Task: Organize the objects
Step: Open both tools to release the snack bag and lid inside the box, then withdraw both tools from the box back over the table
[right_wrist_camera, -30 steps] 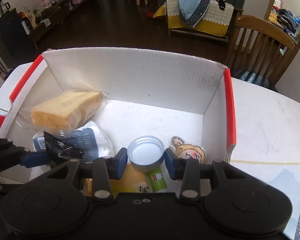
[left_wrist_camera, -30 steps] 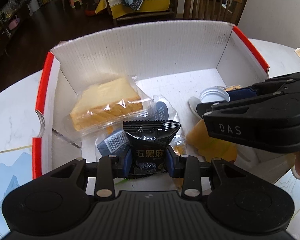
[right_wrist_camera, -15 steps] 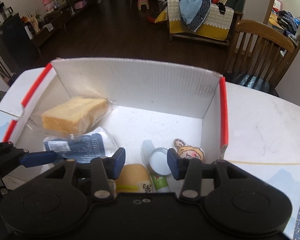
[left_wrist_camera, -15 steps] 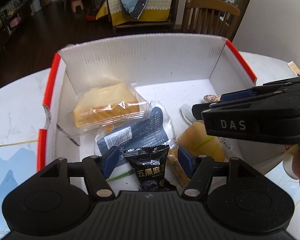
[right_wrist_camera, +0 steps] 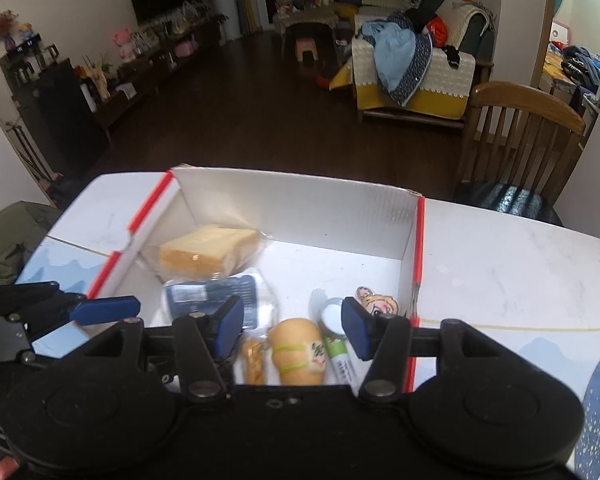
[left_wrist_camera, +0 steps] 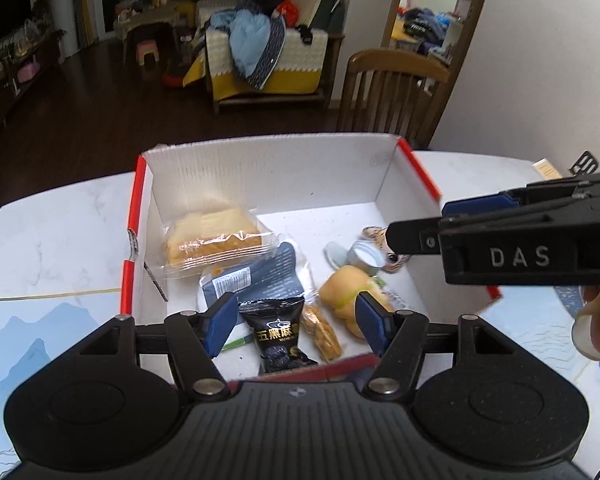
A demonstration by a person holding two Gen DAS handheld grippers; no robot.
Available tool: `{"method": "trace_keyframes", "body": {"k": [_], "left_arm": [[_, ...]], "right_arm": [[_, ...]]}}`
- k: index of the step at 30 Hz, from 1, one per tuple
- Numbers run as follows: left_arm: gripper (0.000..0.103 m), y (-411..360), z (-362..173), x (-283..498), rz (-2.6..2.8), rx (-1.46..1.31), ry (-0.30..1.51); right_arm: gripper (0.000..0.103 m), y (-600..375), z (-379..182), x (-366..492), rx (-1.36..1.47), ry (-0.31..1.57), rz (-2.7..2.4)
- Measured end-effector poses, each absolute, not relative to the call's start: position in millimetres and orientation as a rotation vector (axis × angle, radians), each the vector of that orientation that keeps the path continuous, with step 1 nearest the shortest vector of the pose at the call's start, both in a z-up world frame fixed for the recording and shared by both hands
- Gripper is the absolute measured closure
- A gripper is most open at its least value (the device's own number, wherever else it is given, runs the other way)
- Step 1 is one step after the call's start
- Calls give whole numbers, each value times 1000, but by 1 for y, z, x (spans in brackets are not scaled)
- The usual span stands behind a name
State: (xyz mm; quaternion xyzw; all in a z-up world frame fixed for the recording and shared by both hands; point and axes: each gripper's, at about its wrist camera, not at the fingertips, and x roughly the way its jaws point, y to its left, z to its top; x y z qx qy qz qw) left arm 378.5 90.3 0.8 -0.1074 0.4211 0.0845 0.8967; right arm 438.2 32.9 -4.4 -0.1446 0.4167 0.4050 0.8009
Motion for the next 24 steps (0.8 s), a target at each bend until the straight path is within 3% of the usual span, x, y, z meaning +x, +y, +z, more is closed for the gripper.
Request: {"method": "trace_keyframes", "body": {"k": [3, 7, 9, 22, 24], "left_arm": [[39, 87, 10, 369, 164, -212, 849], [39, 82, 20, 352, 157, -192, 829], [32, 82, 24, 343, 155, -194, 818], [19, 73, 42, 287, 139, -178, 767], [19, 71, 42, 280, 133, -174, 759]], "right_arm": [[48, 22, 5, 425, -301, 872, 887], [38, 5, 17, 406, -294, 825, 908], [36, -4, 22, 398, -285, 810, 919], [2, -51, 36, 340, -255, 695, 966], [1, -57, 37, 329, -245, 680, 979]]}}
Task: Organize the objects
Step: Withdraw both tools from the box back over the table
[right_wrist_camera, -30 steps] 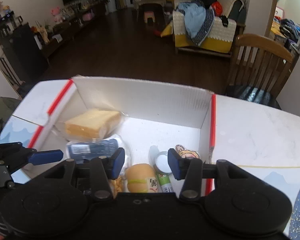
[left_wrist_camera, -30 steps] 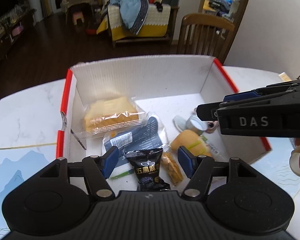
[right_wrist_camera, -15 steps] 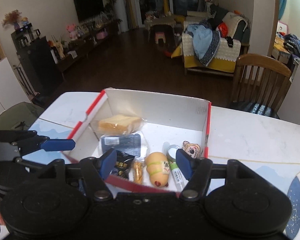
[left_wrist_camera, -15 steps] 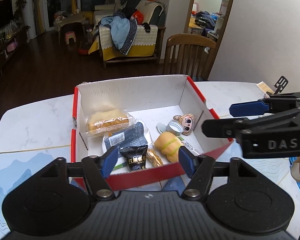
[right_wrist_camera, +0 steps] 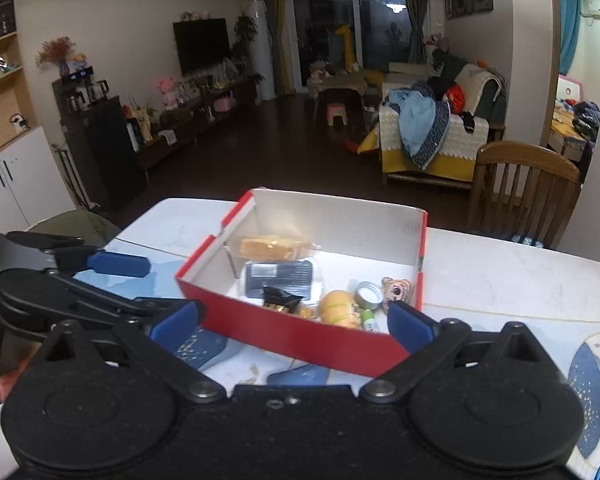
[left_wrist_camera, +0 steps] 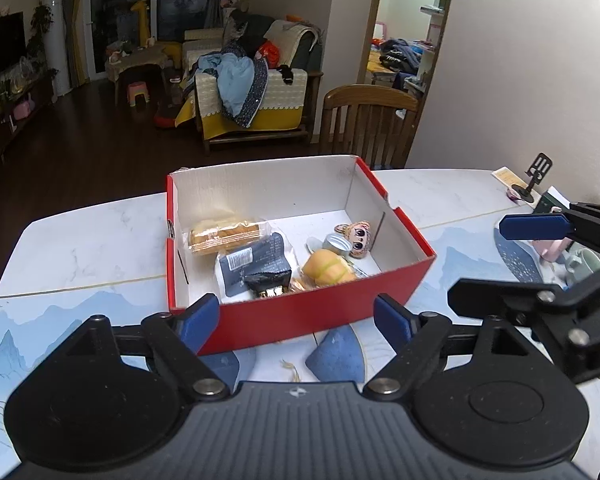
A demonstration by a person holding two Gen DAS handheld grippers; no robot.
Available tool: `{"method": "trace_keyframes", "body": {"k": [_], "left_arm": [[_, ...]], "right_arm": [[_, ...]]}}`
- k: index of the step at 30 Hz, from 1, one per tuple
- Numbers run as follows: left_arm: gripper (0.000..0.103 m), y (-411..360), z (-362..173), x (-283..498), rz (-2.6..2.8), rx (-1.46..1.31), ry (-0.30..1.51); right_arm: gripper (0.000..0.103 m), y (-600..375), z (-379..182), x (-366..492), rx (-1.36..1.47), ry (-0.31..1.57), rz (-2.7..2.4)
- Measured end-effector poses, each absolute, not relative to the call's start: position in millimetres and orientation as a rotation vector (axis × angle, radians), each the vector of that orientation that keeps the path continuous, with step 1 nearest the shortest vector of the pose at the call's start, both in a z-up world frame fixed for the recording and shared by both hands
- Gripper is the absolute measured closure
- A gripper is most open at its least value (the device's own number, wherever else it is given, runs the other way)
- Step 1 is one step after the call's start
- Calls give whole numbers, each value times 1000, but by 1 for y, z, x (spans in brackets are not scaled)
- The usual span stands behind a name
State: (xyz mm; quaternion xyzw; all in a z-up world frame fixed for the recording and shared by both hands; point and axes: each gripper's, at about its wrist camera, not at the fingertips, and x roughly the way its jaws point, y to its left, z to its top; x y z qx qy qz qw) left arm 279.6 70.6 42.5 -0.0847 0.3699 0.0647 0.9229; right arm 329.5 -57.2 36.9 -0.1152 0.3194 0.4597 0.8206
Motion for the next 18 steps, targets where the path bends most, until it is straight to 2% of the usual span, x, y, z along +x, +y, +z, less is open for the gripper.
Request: {"method": "trace_keyframes", "body": {"k": [4, 11, 18], "left_arm": [[16, 63, 43, 266, 121, -155, 749], [3, 57, 44, 241, 107, -191, 734], [0, 46, 37, 221, 94, -182, 719]], "right_arm": [[0, -70, 36, 311, -218, 680, 992], [0, -95, 29, 281, -186, 684, 977], [0, -120, 18, 256, -204, 671, 942]]}}
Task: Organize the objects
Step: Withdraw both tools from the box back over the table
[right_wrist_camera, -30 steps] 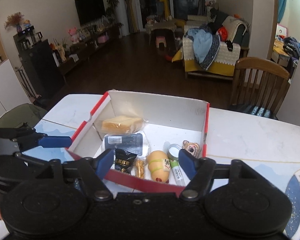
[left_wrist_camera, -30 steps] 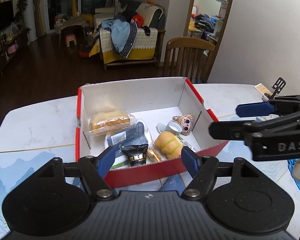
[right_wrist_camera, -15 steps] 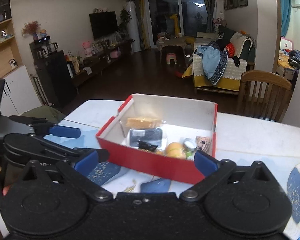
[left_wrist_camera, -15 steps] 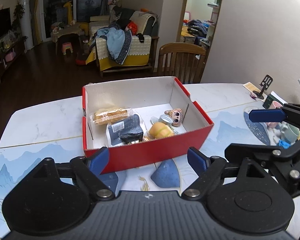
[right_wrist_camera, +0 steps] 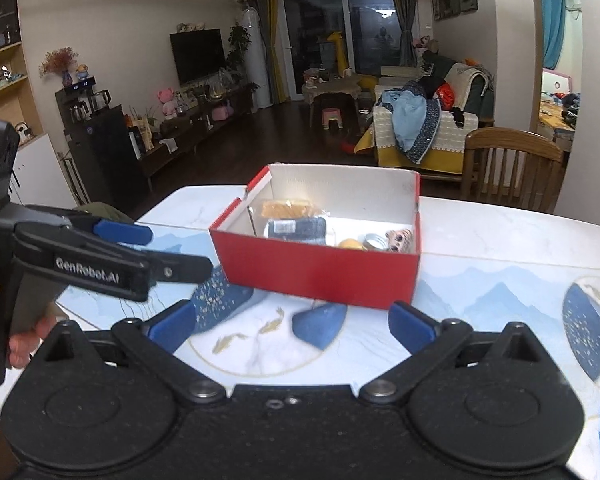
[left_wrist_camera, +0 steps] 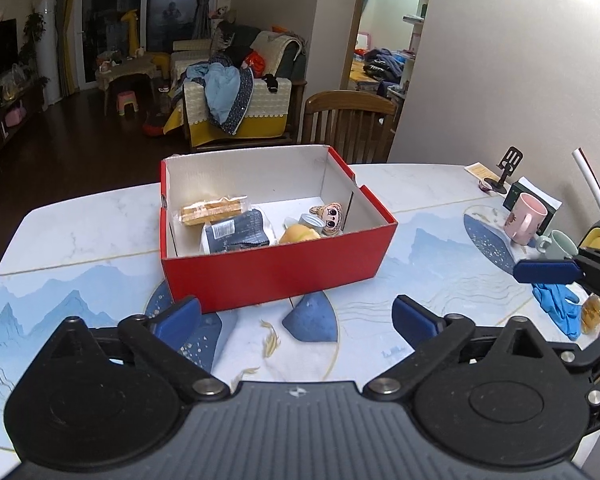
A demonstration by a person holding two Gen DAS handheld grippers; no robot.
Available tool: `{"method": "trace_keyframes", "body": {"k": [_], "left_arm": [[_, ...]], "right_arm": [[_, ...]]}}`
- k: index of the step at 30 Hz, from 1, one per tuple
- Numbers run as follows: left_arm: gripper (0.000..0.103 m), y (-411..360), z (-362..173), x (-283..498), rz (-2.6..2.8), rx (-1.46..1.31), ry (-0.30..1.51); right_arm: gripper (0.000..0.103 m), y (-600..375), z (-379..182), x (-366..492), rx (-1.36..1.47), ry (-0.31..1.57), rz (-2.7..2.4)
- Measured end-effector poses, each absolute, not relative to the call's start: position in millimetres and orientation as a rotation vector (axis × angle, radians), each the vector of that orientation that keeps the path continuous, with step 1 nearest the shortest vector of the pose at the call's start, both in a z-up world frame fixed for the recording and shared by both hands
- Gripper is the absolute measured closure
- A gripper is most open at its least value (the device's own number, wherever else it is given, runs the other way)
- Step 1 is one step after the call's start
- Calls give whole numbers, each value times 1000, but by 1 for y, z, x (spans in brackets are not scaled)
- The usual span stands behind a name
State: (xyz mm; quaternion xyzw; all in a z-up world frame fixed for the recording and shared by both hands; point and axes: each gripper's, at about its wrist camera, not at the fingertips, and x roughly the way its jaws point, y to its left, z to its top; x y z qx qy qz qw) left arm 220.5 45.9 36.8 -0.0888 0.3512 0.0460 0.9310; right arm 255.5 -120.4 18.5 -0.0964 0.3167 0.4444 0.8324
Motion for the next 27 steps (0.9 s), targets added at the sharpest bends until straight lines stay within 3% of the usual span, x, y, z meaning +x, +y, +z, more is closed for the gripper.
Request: {"method": "trace_keyframes", "body": {"k": [27], "left_arm": [[0, -21, -84, 219, 14, -61, 944]], "right_arm": [[0, -159, -106, 222, -384, 855, 821]]}}
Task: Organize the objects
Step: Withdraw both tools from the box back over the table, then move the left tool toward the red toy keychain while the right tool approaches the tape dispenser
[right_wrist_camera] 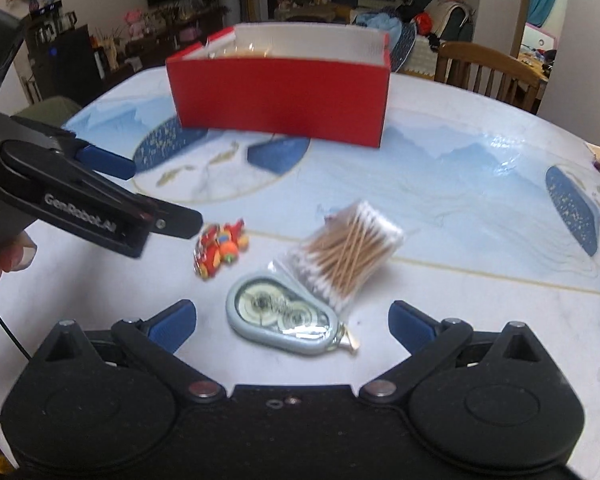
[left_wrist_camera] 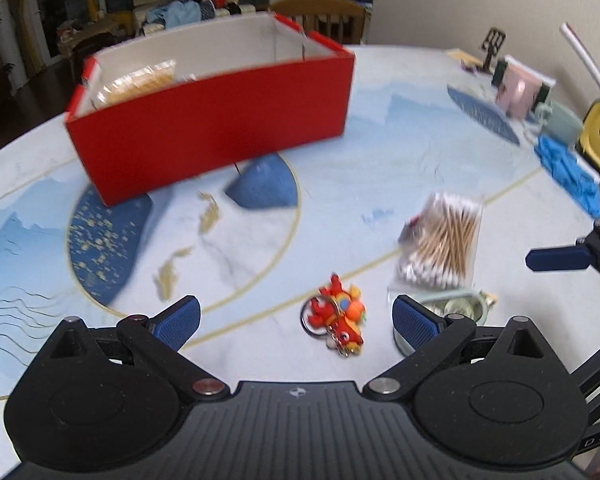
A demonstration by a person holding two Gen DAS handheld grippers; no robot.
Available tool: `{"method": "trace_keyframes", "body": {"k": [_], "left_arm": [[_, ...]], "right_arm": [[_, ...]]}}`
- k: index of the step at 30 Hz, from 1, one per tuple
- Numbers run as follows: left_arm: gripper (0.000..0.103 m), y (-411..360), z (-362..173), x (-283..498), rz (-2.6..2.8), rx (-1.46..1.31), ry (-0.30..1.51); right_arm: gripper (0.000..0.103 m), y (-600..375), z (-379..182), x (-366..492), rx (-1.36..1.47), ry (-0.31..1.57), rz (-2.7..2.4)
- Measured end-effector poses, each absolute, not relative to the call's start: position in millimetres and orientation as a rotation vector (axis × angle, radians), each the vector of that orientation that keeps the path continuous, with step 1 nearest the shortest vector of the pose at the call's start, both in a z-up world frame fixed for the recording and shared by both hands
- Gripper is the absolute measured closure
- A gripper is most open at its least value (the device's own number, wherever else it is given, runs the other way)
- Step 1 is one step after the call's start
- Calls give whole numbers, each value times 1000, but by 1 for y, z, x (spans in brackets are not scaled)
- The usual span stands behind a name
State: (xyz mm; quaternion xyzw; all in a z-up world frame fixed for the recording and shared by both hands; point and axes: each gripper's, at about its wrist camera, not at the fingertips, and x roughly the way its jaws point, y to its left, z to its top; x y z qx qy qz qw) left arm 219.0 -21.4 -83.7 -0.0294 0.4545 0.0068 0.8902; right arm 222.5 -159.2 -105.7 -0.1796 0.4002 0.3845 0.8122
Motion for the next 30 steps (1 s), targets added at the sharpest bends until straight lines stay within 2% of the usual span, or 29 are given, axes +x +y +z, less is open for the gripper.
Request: {"method": "trace_keyframes", "body": {"k": [16, 23, 25, 30], "left_arm": [[0, -21, -124, 245, 23, -127, 1025], [2, -25, -128, 243, 20, -62, 992], [5, -27, -127, 242, 17, -45, 981], [27, -32, -123, 239, -18, -6, 954]], "right_arm": [[4, -140, -141, 232, -490, 885, 884], [11, -137, -146, 233, -516, 901, 899], [14, -137, -145, 232, -515, 904, 900], [24, -137, -141, 227, -541, 891, 889]]}}
